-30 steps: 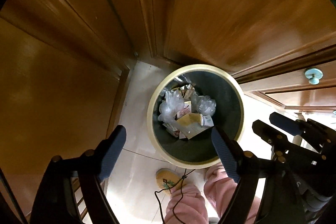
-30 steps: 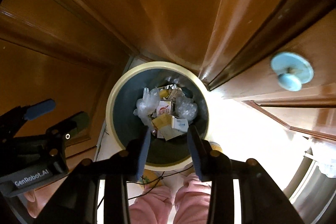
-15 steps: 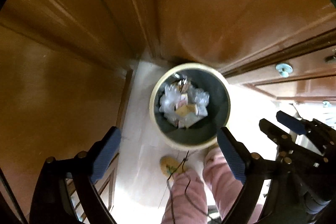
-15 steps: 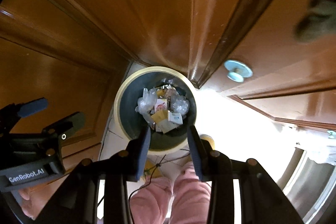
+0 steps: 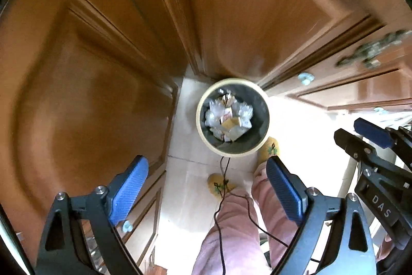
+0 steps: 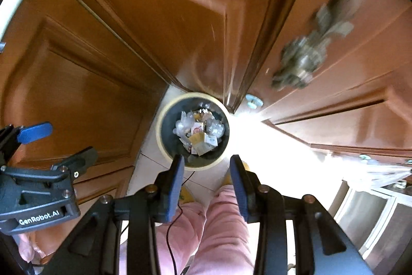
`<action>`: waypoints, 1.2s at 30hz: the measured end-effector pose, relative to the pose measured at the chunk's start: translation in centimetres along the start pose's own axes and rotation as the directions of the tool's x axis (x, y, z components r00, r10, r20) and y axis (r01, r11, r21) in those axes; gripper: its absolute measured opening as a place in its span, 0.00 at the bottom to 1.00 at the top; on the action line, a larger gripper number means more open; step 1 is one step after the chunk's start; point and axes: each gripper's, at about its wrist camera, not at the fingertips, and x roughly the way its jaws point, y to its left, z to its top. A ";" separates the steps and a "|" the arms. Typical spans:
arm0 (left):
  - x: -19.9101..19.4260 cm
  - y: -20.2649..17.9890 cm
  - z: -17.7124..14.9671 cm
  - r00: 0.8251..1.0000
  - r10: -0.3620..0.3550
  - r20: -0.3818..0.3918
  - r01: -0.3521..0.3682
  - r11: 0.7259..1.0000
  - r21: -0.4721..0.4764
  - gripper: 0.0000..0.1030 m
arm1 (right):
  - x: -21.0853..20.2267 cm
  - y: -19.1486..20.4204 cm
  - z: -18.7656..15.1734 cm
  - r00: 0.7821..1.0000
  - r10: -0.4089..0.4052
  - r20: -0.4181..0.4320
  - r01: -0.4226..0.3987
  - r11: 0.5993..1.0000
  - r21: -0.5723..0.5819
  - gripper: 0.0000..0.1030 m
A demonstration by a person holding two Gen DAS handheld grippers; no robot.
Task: Collect trash
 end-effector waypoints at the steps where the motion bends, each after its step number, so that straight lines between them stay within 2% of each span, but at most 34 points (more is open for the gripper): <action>1: -1.6 0.1 0.0 1.000 0.001 0.020 -0.001 1.000 0.002 0.89 | -1.1 0.2 -0.1 1.000 0.001 0.011 -0.001 1.000 -0.006 0.36; 6: -9.5 0.0 0.2 0.990 -0.006 0.140 0.006 1.000 0.000 0.89 | -8.6 1.1 0.5 0.995 0.021 0.094 -0.016 0.999 -0.051 0.36; 10: -15.3 0.0 0.5 0.974 -0.019 0.226 0.020 1.000 0.001 0.89 | -13.7 1.4 0.8 0.986 0.037 0.162 -0.026 0.997 -0.072 0.36; 18: -24.9 -0.5 1.0 0.933 -0.005 0.359 0.006 1.000 0.000 0.89 | -22.7 1.2 1.8 0.956 0.049 0.288 -0.026 0.996 -0.083 0.36; 21: -28.2 -0.5 0.9 0.910 0.009 0.415 -0.007 1.000 -0.006 0.89 | -24.9 1.3 1.9 0.943 0.054 0.329 -0.032 0.997 -0.071 0.36; 24: -31.2 -0.7 0.6 0.878 0.016 0.479 -0.008 1.000 -0.019 0.89 | -27.8 1.3 1.7 0.921 0.058 0.386 -0.037 0.997 -0.061 0.36; 28: -34.7 -0.6 0.0 0.829 0.027 0.559 0.006 0.998 -0.057 0.90 | -31.7 1.3 0.8 0.881 0.069 0.468 -0.047 0.997 -0.058 0.37; 31: -37.2 -0.2 -0.3 0.796 0.025 0.604 0.029 0.996 -0.080 0.92 | -34.5 1.5 0.6 0.849 0.067 0.524 -0.045 0.997 -0.055 0.46; 33: -38.5 -0.1 -0.6 0.781 0.022 0.624 0.041 0.995 -0.086 0.92 | -35.9 1.6 0.5 0.821 0.070 0.566 -0.048 0.997 -0.055 0.56; 36: -39.8 -0.1 -0.7 0.767 0.021 0.641 0.049 0.995 -0.090 0.93 | -37.4 1.6 0.7 0.791 0.054 0.610 -0.030 0.998 -0.050 0.56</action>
